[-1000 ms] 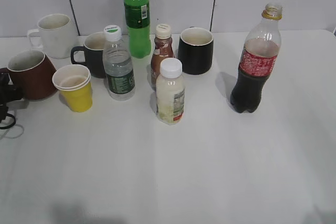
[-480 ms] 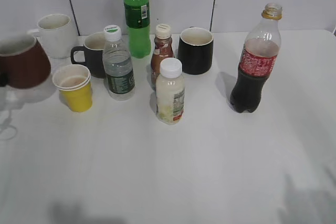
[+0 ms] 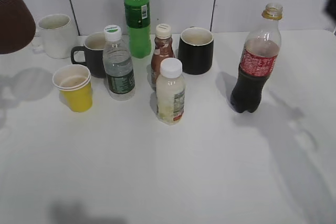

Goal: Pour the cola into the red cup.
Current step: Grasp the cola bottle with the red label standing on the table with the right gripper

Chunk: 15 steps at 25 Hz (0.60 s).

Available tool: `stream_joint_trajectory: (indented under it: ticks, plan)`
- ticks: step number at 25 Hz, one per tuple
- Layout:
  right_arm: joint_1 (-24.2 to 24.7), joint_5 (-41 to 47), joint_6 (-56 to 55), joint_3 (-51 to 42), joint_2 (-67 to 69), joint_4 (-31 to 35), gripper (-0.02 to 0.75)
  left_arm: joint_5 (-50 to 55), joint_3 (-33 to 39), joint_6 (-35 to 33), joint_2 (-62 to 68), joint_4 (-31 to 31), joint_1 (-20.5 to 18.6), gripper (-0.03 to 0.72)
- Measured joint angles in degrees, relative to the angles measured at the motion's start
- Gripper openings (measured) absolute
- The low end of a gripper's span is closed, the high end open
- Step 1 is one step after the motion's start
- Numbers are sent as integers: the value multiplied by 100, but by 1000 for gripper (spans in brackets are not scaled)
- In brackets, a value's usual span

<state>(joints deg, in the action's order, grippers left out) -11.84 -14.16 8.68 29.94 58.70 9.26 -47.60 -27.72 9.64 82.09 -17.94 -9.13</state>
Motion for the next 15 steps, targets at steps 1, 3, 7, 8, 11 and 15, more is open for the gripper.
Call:
stream_joint_trajectory:
  ticks: [1, 3, 7, 8, 11, 15]
  plan:
    - [-154, -323, -43, -56, 333, -128, 589, 333, 0, 94, -197, -58, 15, 56]
    - [-455, -809, -159, -221, 861, -328, 589, 680, 4, 274, -515, -110, 20, 56]
    - [-649, -1658, -402, -690, 1679, -450, 589, 1234, 10, 445, -1061, -105, 20, 56]
    - [-650, -1827, -431, -785, 1846, -455, 589, 1373, 10, 459, -1166, -105, 20, 56]
    - [-650, -2225, -527, -897, 2329, -455, 599, 1944, 10, 616, -1340, -105, 20, 56]
    - [-650, -3167, -699, -897, 3061, -455, 624, 2501, 10, 728, -1362, -105, 27, 56]
